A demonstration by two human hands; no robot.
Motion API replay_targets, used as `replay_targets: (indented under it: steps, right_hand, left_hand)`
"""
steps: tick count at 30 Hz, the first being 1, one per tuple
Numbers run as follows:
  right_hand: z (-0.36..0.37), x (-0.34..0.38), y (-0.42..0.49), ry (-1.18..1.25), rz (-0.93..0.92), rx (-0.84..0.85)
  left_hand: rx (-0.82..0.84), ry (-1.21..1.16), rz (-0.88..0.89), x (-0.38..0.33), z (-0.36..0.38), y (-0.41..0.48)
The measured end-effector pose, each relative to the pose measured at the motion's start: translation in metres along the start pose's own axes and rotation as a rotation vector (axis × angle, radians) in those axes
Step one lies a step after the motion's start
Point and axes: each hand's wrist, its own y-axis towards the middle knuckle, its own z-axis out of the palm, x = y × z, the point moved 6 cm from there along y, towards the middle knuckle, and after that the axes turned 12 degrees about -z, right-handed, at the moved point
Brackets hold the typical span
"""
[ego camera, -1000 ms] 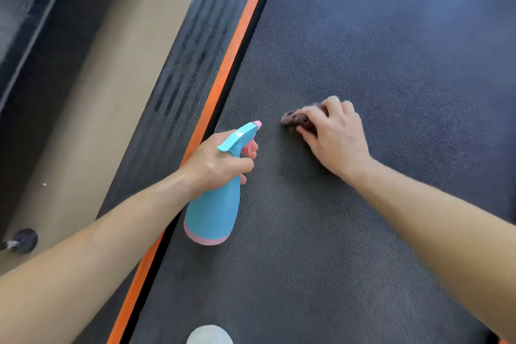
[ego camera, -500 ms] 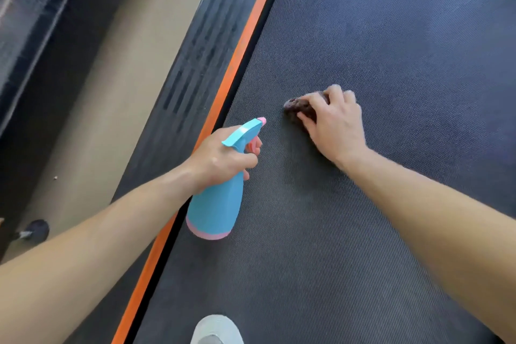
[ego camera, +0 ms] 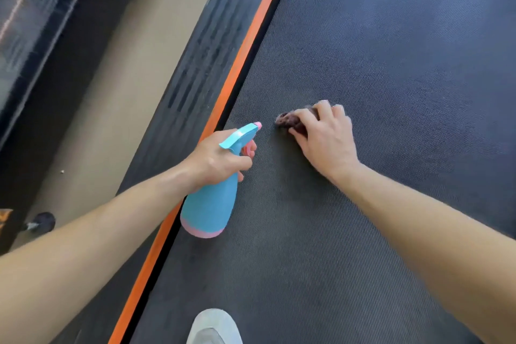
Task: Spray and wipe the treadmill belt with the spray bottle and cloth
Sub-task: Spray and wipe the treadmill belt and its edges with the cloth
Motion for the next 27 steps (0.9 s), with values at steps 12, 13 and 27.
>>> replay_targets:
  steps: [12,13,27]
  right_hand:
    - [-0.007,0.026,-0.076,0.083,-0.224,0.086]
    - [-0.012,-0.001,-0.065,0.052,-0.114,0.058]
    - [-0.080,-0.057,-0.227,-0.069,0.268,0.128]
  left_hand:
    - [0.061,0.002,0.049,-0.036,0.025,0.002]
    - [0.072,0.008,0.051,-0.038,0.029,0.002]
    - [0.371,0.256,0.215,-0.183,0.177,-0.026]
